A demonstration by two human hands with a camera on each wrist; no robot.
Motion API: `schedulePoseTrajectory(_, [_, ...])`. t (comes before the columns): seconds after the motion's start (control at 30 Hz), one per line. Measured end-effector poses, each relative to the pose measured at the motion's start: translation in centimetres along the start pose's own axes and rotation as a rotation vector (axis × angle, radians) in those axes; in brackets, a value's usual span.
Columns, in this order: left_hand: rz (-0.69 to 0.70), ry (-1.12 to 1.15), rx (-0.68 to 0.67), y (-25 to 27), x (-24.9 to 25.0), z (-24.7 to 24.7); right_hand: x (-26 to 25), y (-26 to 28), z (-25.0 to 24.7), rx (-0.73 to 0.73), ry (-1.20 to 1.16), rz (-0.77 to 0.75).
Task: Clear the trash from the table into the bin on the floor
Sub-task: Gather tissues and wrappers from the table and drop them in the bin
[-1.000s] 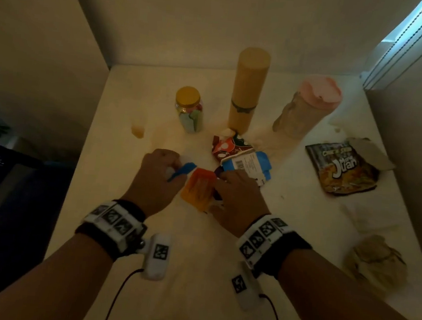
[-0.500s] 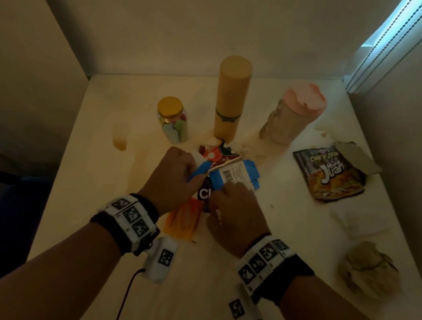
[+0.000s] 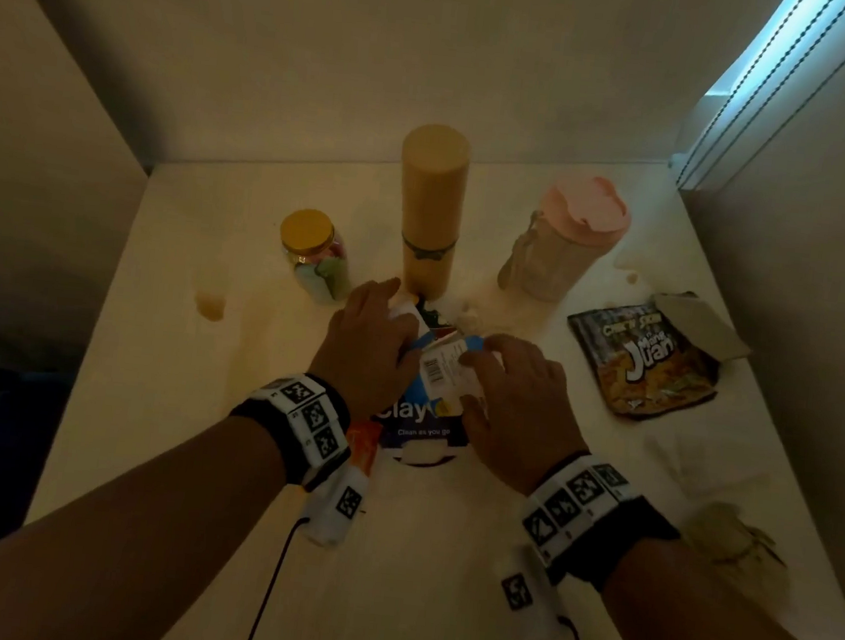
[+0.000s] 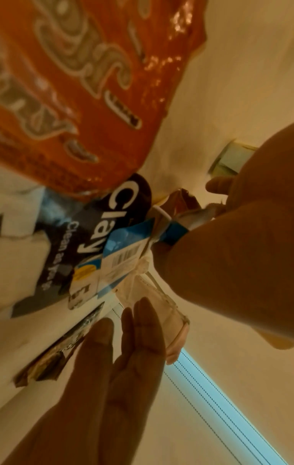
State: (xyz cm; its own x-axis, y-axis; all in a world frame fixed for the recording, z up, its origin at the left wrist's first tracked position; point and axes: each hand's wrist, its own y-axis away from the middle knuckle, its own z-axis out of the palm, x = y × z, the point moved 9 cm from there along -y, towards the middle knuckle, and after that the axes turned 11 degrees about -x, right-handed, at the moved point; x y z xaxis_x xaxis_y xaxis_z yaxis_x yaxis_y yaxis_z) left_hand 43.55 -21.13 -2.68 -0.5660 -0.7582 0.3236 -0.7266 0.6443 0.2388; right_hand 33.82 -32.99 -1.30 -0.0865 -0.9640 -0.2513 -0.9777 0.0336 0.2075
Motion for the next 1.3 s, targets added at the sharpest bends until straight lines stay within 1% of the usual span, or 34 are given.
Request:
schedulePoseTrajectory(0.1, [0.004, -0.072, -0.062, 0.2, -0.2, 0.8, 1.4, -1.1, 0.7, -0.064, -0.02, -0.008])
schedulePoseTrajectory(0.23, [-0.042, -0.173, -0.101, 1.8, -0.8, 1.0, 2.9, -2.9, 1.6, -0.152, -0.021, -0.039])
schedulePoseTrajectory(0.33, [-0.058, -0.109, -0.092, 3.0, -1.5, 0.9, 2.2, -3.7, 2.9, -0.273, 0.03, -0.081])
schedulePoseTrajectory(0.4, [-0.052, -0.032, -0.07, 3.3, -1.6, 0.7, 1.3, -3.7, 3.3, -0.309, 0.098, -0.108])
schedulePoseTrajectory(0.47, [-0.071, 0.048, -0.08, 3.3, -1.8, 0.8, 0.9, -3.8, 3.2, -0.327, 0.107, -0.107])
schedulePoseTrajectory(0.53, [-0.114, 0.094, -0.152, 3.3, -2.2, 1.6, 0.8, -3.7, 3.1, -0.353, 0.083, -0.1])
schedulePoseTrajectory(0.6, [-0.159, 0.051, -0.234, 3.3, -2.5, 2.5, 1.3, -3.5, 2.9, -0.389, 0.044, -0.068])
schedulePoseTrajectory(0.67, [-0.181, 0.011, -0.261, 3.3, -2.8, 3.0, 2.0, -2.9, 2.5, -0.417, -0.022, -0.007])
schedulePoseTrajectory(0.73, [-0.179, 0.029, -0.228, 3.2, -3.1, 2.9, 2.0, -2.1, 1.5, -0.404, -0.08, 0.015])
schedulePoseTrajectory(0.87, [-0.184, 0.127, -0.165, 3.3, -3.5, 2.5, 0.3, 0.2, -2.0, -0.307, -0.203, -0.077])
schedulePoseTrajectory(0.93, [-0.194, 0.214, -0.141, 3.6, -3.4, 2.3, -0.2, 1.4, -3.3, -0.284, -0.317, -0.095])
schedulePoseTrajectory(1.03, [-0.187, 0.384, -0.048, 4.4, -3.4, 0.4, -0.6, 2.9, -3.5, -0.299, -0.483, -0.07])
schedulePoseTrajectory(1.1, [-0.2, 0.428, 0.042, 5.7, -4.2, -2.0, -1.0, 3.5, -2.8, -0.33, -0.475, -0.047])
schedulePoseTrajectory(1.13, [-0.208, 0.422, 0.05, 6.5, -4.6, -3.0, -1.2, 3.7, -2.5, -0.342, -0.449, -0.037])
schedulePoseTrajectory(1.17, [-0.209, 0.406, 0.016, 7.4, -4.9, -3.5, -1.3, 4.1, -2.1, -0.349, -0.432, -0.028])
schedulePoseTrajectory(1.2, [-0.195, 0.39, -0.064, 8.3, -4.8, -3.2, -1.4, 4.5, -1.9, -0.35, -0.432, -0.016])
schedulePoseTrajectory(1.27, [-0.124, 0.327, -0.294, 10.4, -4.0, -0.8, -1.2, 5.7, -1.8, -0.339, -0.457, 0.009])
schedulePoseTrajectory(1.3, [-0.076, 0.273, -0.388, 11.3, -3.4, 0.7, -1.0, 6.5, -1.9, -0.328, -0.468, 0.023])
